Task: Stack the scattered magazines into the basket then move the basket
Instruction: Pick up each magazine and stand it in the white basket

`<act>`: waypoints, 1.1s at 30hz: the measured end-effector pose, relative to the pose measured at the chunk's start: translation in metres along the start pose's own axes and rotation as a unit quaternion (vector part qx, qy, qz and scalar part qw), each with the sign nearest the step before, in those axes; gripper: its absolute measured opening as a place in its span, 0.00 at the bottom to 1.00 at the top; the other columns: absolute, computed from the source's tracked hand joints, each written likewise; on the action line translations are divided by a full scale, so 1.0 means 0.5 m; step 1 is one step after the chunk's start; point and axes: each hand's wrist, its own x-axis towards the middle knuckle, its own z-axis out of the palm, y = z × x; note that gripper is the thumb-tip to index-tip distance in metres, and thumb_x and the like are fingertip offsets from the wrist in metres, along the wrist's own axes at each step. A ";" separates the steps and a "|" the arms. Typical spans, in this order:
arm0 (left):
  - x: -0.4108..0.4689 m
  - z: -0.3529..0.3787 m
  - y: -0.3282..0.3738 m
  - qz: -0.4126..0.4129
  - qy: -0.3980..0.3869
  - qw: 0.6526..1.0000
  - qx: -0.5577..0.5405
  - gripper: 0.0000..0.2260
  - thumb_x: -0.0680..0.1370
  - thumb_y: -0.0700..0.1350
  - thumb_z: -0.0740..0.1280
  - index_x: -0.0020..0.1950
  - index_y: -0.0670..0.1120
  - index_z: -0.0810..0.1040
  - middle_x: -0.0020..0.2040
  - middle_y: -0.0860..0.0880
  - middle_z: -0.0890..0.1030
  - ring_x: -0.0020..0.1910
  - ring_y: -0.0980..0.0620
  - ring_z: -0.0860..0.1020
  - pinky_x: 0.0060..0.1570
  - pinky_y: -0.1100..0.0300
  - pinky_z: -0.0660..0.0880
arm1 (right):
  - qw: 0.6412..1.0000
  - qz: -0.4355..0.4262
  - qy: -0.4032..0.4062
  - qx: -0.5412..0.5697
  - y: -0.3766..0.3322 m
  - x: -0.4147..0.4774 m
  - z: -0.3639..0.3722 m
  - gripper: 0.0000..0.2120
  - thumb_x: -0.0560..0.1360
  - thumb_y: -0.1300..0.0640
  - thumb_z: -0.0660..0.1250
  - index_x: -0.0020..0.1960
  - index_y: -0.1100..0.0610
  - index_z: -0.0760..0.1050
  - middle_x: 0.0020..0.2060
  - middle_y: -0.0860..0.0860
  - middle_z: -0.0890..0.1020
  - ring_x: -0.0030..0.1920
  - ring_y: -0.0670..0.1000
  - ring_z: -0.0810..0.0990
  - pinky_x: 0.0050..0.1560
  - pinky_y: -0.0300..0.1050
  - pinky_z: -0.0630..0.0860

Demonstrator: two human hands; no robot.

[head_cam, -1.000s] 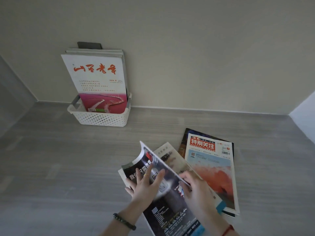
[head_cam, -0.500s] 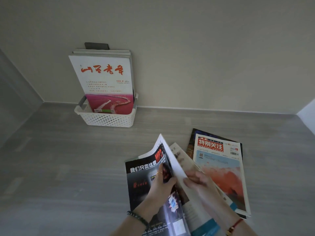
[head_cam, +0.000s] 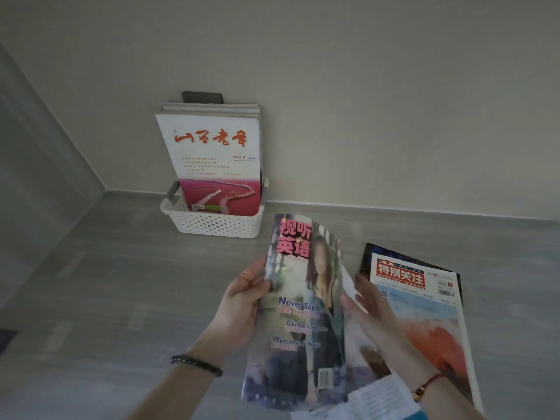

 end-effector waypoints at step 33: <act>0.436 -0.319 0.431 0.211 0.215 0.925 0.232 0.08 0.69 0.36 0.71 0.39 0.49 0.81 0.37 0.52 0.81 0.36 0.54 0.79 0.43 0.59 0.78 | 0.961 -0.113 0.253 -0.007 -0.368 0.476 0.399 0.09 0.68 0.59 0.71 0.37 0.66 0.78 0.36 0.63 0.82 0.32 0.58 0.75 0.34 0.43 0.73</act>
